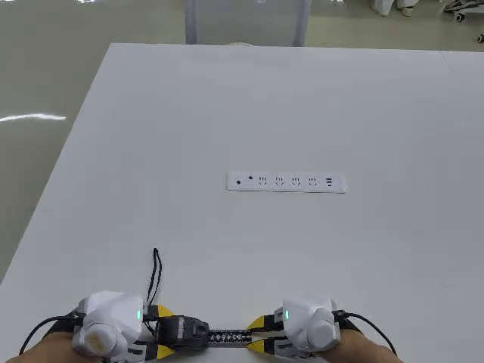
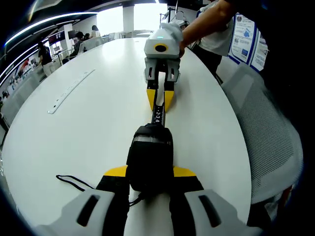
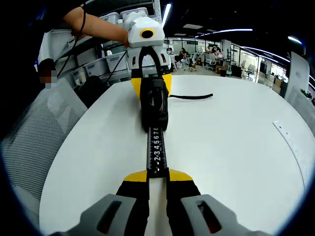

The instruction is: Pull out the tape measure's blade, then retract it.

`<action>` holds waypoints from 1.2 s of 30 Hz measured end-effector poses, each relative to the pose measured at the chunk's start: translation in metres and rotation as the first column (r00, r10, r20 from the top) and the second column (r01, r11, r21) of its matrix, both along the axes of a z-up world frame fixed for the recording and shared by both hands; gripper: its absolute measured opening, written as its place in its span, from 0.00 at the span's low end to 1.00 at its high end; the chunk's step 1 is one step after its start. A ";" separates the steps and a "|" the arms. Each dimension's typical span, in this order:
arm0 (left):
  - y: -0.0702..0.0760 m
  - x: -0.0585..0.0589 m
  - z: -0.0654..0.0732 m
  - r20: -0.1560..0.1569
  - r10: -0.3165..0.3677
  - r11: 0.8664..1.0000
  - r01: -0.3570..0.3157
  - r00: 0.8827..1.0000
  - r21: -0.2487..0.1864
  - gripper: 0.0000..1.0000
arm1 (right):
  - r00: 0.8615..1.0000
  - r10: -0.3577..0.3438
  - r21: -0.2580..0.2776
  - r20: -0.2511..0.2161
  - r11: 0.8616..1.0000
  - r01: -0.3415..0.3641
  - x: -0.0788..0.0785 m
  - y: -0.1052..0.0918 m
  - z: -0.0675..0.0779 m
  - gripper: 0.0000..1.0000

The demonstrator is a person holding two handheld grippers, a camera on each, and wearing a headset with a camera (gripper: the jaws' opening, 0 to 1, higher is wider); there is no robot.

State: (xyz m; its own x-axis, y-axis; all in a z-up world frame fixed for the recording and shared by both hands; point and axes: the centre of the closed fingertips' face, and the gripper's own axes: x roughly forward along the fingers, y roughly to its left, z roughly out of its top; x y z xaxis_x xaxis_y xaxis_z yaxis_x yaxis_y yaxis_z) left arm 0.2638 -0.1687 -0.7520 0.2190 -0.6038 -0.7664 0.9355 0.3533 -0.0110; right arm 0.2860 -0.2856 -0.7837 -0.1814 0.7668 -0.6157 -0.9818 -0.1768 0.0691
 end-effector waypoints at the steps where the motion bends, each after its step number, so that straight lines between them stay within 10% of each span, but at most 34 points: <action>1: 0.000 0.000 0.000 0.000 0.001 1.000 -0.001 1.000 0.000 0.27 | 1.000 -0.001 0.000 0.001 1.000 0.001 0.001 -0.001 0.000 0.10; 36: -0.001 0.001 0.000 -0.008 0.006 1.000 -0.006 1.000 0.009 0.27 | 0.999 0.000 -0.011 0.033 1.000 0.001 0.008 -0.028 0.000 0.10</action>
